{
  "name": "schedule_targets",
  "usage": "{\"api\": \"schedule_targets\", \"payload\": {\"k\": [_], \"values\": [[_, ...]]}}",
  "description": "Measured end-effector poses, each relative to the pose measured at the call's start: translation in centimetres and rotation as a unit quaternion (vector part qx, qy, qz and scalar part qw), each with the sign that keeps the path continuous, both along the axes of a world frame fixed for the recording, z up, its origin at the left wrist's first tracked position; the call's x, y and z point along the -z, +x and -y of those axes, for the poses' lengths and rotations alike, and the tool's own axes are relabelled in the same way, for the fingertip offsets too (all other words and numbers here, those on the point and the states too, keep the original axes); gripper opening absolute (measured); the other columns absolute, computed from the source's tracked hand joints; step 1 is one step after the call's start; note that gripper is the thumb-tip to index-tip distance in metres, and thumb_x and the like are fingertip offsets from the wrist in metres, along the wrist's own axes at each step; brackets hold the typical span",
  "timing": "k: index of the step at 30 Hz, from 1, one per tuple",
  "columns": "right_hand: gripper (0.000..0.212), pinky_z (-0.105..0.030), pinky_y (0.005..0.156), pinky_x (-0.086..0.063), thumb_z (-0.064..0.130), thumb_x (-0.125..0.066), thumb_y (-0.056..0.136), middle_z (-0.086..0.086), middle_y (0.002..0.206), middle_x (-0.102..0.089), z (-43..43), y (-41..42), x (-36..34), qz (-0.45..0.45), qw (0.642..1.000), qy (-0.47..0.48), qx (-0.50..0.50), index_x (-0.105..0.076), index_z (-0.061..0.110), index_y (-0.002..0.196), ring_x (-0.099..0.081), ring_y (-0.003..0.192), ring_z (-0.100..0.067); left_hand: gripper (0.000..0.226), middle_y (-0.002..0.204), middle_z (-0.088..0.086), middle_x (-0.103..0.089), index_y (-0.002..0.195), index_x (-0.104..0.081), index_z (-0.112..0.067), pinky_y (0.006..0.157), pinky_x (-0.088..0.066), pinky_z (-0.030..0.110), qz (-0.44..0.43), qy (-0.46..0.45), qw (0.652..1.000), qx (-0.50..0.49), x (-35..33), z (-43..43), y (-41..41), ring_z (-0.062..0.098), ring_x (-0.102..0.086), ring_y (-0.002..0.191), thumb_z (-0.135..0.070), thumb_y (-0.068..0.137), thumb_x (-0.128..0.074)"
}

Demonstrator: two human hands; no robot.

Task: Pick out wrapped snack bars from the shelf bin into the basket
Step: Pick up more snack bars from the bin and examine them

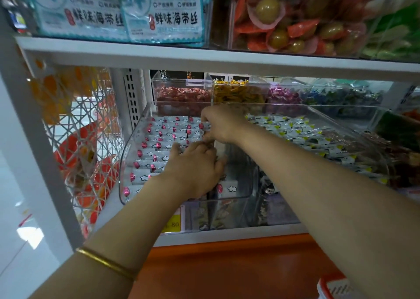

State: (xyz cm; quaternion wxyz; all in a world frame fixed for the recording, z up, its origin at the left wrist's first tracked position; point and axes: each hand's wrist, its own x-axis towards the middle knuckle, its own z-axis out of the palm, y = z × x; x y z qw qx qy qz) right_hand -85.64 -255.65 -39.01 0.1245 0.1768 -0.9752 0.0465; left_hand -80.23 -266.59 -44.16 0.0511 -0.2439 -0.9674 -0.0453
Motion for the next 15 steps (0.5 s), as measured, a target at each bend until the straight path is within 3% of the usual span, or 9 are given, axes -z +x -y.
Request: {"api": "schedule_targets", "payload": {"k": [2,3,4,5,6,8,10,12,15], "values": [[0.035,-0.029,0.07,-0.036,0.021,-0.068,0.083,-0.007,0.105,-0.062,0.4,-0.6,-0.1,0.049,0.998,0.039,0.009,-0.057,0.017,0.116,-0.056,0.097,-0.025,0.055,0.153,0.002,-0.027,0.139,-0.037,-0.017,0.112,-0.01,0.058,0.001,0.004,1.0,0.01,-0.1,0.3,0.0,0.018,-0.015,0.143,-0.044,0.098,-0.012],[0.014,-0.029,0.064,-0.036,0.02,-0.067,0.084,-0.005,0.089,-0.06,0.4,-0.8,-0.2,0.076,0.996,0.049,0.016,-0.062,0.016,0.096,-0.056,0.085,-0.023,0.056,0.155,0.001,-0.024,0.142,-0.034,-0.018,0.113,-0.008,0.056,0.008,0.008,1.0,0.011,-0.2,0.4,0.0,0.018,-0.012,0.144,-0.046,0.098,-0.013],[0.012,-0.029,0.058,-0.034,0.019,-0.066,0.084,-0.002,0.073,-0.054,0.4,-1.2,-0.2,0.096,0.994,0.047,0.02,-0.058,0.017,0.075,-0.051,0.071,-0.02,0.058,0.156,0.0,-0.021,0.145,-0.03,-0.02,0.114,-0.007,0.055,0.017,0.012,1.0,0.011,-0.4,0.6,0.0,0.019,-0.009,0.144,-0.048,0.097,-0.014],[0.027,-0.028,0.053,-0.031,0.017,-0.065,0.085,0.0,0.064,-0.047,0.2,-1.5,-0.3,0.115,0.992,0.048,0.025,-0.052,0.017,0.062,-0.045,0.062,-0.017,0.059,0.156,0.0,-0.02,0.146,-0.028,-0.021,0.114,-0.008,0.054,0.023,0.018,1.0,0.011,-0.5,0.8,0.0,0.019,-0.009,0.144,-0.05,0.097,-0.015],[0.033,-0.028,0.053,-0.03,0.016,-0.062,0.086,0.0,0.06,-0.043,0.2,-1.7,-0.2,0.133,0.989,0.053,0.028,-0.048,0.016,0.057,-0.042,0.059,-0.017,0.059,0.156,-0.001,-0.021,0.146,-0.029,-0.022,0.114,-0.009,0.053,0.026,0.023,0.999,0.012,-0.5,1.0,0.0,0.02,-0.01,0.144,-0.051,0.096,-0.017],[0.031,-0.029,0.06,-0.034,0.015,-0.054,0.091,-0.002,0.066,-0.05,0.2,-1.8,0.0,0.148,0.984,0.095,0.022,-0.054,0.014,0.061,-0.047,0.065,-0.02,0.057,0.154,-0.002,-0.025,0.143,-0.033,-0.023,0.114,-0.011,0.052,0.029,0.037,0.999,0.016,-0.7,1.5,0.0,0.021,-0.014,0.143,-0.052,0.096,-0.02],[0.023,-0.032,0.067,-0.039,0.012,-0.047,0.094,-0.008,0.089,-0.064,0.3,-1.8,0.1,0.164,0.978,0.129,0.018,-0.066,0.009,0.082,-0.057,0.082,-0.026,0.057,0.152,-0.001,-0.031,0.141,-0.038,-0.022,0.113,-0.014,0.052,0.026,0.049,0.998,0.018,-0.8,1.9,0.0,0.022,-0.019,0.141,-0.052,0.095,-0.022],[0.027,-0.033,0.078,-0.044,0.005,-0.044,0.094,-0.011,0.115,-0.064,0.3,-1.9,-0.3,0.184,0.977,0.109,0.019,-0.067,0.006,0.108,-0.059,0.102,-0.027,0.059,0.15,-0.001,-0.033,0.141,-0.038,-0.02,0.113,-0.014,0.053,0.019,0.056,0.998,0.014,-0.7,2.2,0.0,0.02,-0.021,0.14,-0.053,0.094,-0.022],[0.027,-0.03,0.084,-0.046,0.001,-0.049,0.092,-0.007,0.12,-0.063,-0.2,-1.7,-0.9,0.088,0.995,0.019,0.036,-0.068,0.011,0.109,-0.059,0.107,-0.022,0.063,0.15,-0.002,-0.033,0.14,-0.039,-0.021,0.113,-0.012,0.055,0.016,0.054,0.998,0.011,-0.4,2.6,0.2,0.018,-0.019,0.141,-0.055,0.092,-0.019]]}}
